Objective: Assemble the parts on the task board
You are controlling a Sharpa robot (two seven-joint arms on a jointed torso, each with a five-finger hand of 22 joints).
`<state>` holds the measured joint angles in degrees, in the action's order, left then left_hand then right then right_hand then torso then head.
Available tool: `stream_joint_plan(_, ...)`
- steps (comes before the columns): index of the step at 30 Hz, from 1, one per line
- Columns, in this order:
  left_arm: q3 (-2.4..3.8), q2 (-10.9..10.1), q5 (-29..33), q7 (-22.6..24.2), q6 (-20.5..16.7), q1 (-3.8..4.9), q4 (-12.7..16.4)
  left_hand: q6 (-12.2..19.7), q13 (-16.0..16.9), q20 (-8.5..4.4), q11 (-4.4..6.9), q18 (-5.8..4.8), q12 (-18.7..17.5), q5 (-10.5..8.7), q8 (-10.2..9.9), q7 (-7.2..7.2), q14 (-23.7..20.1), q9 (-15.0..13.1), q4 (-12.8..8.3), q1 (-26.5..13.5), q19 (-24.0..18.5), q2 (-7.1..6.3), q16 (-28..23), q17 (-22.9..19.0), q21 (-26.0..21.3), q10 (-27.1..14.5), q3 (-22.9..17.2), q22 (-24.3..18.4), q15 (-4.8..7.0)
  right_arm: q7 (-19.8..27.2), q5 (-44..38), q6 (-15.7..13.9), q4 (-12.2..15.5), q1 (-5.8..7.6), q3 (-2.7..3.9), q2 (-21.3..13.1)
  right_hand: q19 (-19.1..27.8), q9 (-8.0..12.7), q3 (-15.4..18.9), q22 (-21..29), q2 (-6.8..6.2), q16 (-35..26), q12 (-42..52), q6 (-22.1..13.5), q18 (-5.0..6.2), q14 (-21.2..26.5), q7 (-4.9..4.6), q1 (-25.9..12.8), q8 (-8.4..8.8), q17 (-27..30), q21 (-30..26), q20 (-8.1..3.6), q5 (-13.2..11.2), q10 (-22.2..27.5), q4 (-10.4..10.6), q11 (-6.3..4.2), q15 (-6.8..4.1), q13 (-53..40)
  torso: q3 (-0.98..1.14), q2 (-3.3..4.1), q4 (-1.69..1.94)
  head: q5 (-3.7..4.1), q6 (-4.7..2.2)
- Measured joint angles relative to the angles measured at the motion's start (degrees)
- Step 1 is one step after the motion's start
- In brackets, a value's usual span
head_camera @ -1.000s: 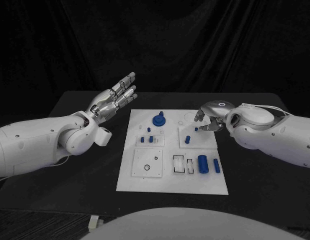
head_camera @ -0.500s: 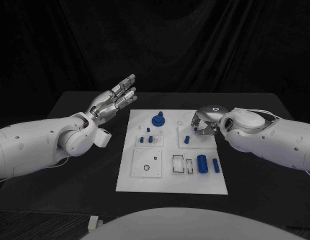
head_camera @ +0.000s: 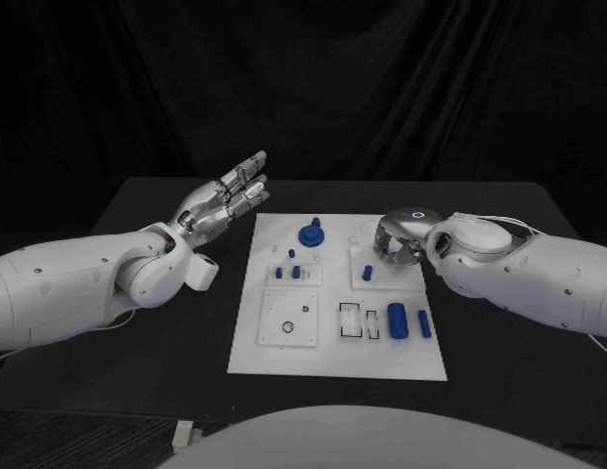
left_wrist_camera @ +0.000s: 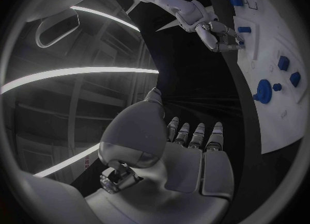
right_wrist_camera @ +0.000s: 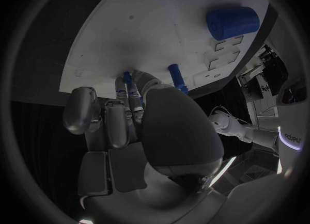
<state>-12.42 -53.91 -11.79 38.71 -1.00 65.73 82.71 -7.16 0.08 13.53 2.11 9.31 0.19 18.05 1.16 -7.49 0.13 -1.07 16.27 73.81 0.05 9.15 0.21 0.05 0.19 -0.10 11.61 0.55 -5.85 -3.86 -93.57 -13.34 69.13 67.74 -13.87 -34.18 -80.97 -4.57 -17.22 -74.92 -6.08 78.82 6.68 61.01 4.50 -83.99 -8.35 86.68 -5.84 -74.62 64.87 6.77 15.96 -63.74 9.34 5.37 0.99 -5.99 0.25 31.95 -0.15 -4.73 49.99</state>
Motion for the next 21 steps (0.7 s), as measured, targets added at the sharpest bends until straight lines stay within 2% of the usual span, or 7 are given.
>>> stream_joint_plan(3, -0.02, 0.0, 0.0, 0.0, 0.1, -0.23, -0.1, -0.2, 0.0, 0.40, -0.28, 0.00, 0.0, 0.49, 0.0, 0.28, 0.0, 0.0, -0.2, 0.4, 0.0, 0.20, 0.0, 0.0, 0.0, 0.1, 0.2, 0.1, -0.04, 0.1, 0.0, -0.3, -0.2, -0.08, 0.00, 0.1, 0.0, -0.3, -1.0, 0.0, 0.06, -0.1, -0.1, 0.9, 0.00, 0.0, 0.24, 0.2, -0.33, 0.1, -0.1, 0.00, 0.0, -1.4, -0.5, -0.31, -0.02, 0.5, -0.01, -0.01, -0.01, -0.04, 0.00)
stream_joint_plan(6, -0.02, 0.0, 0.0, 0.0, 0.1, -0.35, -0.2, -0.3, 0.0, 0.46, -0.74, 0.01, 0.0, 1.15, 0.0, 0.45, -0.2, -0.1, -0.3, 1.1, 0.0, 0.36, 0.0, 0.0, 0.0, 0.1, 0.3, 0.3, -0.46, 0.2, 0.0, -0.6, -0.3, -0.14, -0.03, 0.1, 0.1, -0.3, -1.4, 0.0, 0.06, -0.1, -0.4, 1.1, 0.00, 0.0, 0.07, 0.2, -0.33, 0.2, -0.1, -0.13, 0.0, -1.9, -0.9, -0.55, -0.39, 0.7, -0.01, -0.03, -0.01, -0.05, 0.00)
stream_joint_plan(10, -0.02, 0.0, 0.0, 0.0, 0.2, -0.51, -0.2, -0.3, 0.0, 0.92, -0.77, 0.00, 0.0, 1.92, 0.0, 0.86, -0.1, -0.1, -0.4, 1.7, 0.1, 0.30, 0.0, 0.0, 0.0, 0.2, 0.4, 0.5, -0.52, 0.2, 0.0, -0.7, -0.4, -0.18, -0.04, 0.2, 0.2, -0.3, -1.5, 0.0, -0.18, -0.5, -0.8, 1.1, 0.00, 0.0, 0.07, 0.4, -0.33, 0.5, -0.2, -0.21, 0.0, -2.1, -0.8, -0.35, -0.38, 1.0, -0.01, -0.04, -0.02, -0.15, 0.00)
stream_joint_plan(12, -0.02, 0.0, 0.0, 0.0, 0.3, -0.53, -0.3, -0.6, 0.0, 1.26, -0.98, 0.00, 0.0, 2.15, 0.0, 1.09, -0.1, -0.1, -0.6, 2.1, 0.0, 0.39, 0.0, 0.0, 0.0, 0.0, 0.6, 0.6, -0.93, 0.2, 0.0, -0.8, -0.4, -0.19, -0.05, 0.2, 0.2, -0.3, -1.5, 0.0, -0.29, -0.5, -1.0, 1.1, 0.00, 0.0, 0.07, 0.3, -0.33, 0.6, -0.4, -0.21, -0.1, -2.1, -0.7, -0.35, -0.38, 1.2, -0.01, -0.04, -0.02, -0.16, 0.00)
stream_joint_plan(16, -0.02, 0.0, 0.0, 0.0, 0.4, -0.58, -0.4, -0.9, 0.0, 1.55, -1.15, 0.00, 0.0, 2.42, 0.0, 1.38, -0.2, -0.1, -0.7, 2.4, 0.3, 0.59, 0.0, 0.0, 0.0, 0.1, 0.7, 1.1, -1.07, 0.2, 0.0, -0.8, -0.5, -0.19, -0.04, 0.2, 0.2, -0.1, -1.7, 0.0, -1.37, -0.7, -1.7, 0.9, 0.00, 0.0, -0.15, -0.8, 0.36, 1.0, -1.0, -0.21, -1.6, -2.1, -0.2, -0.36, -0.38, 1.8, -0.01, -0.04, -0.02, -0.12, 0.00)
stream_joint_plan(18, -0.02, 0.1, 0.0, 0.0, 0.5, -0.59, -0.4, -0.9, 0.0, 2.03, -1.15, 0.00, 0.0, 2.44, 0.0, 1.47, -0.1, -0.1, -0.8, 2.4, 0.4, 0.63, 0.0, 0.0, 0.0, 0.1, 0.8, 1.5, -1.55, 0.2, -0.1, -0.7, -0.5, -0.19, -0.03, 0.2, 0.2, -0.1, -1.7, 0.0, -1.48, -1.1, -1.7, 0.9, -0.01, 0.0, -0.15, -0.9, 0.36, 1.3, -1.3, -0.21, -1.6, -2.1, -0.2, -0.36, -0.38, 1.8, -0.01, -0.05, -0.03, -0.08, 0.00)
stream_joint_plan(21, -0.02, 0.1, 0.0, 0.0, 0.7, -0.62, -0.5, -1.2, 0.0, 2.15, -1.28, 0.00, 0.0, 2.80, 0.0, 1.71, -0.1, -0.1, -0.9, 2.9, 0.5, 0.63, 0.0, 0.0, 0.0, 0.0, 0.9, 1.9, -1.55, 0.2, -0.1, -0.7, -0.5, -0.19, -0.02, 0.2, 0.7, 0.0, -1.7, 0.0, -1.48, -2.2, -1.8, 0.9, -0.01, 0.0, -0.15, -0.9, 0.35, 2.5, -2.9, -0.37, -1.6, -2.2, -0.2, -0.23, -0.38, 1.9, -0.01, -0.05, -0.03, -0.06, 0.00)
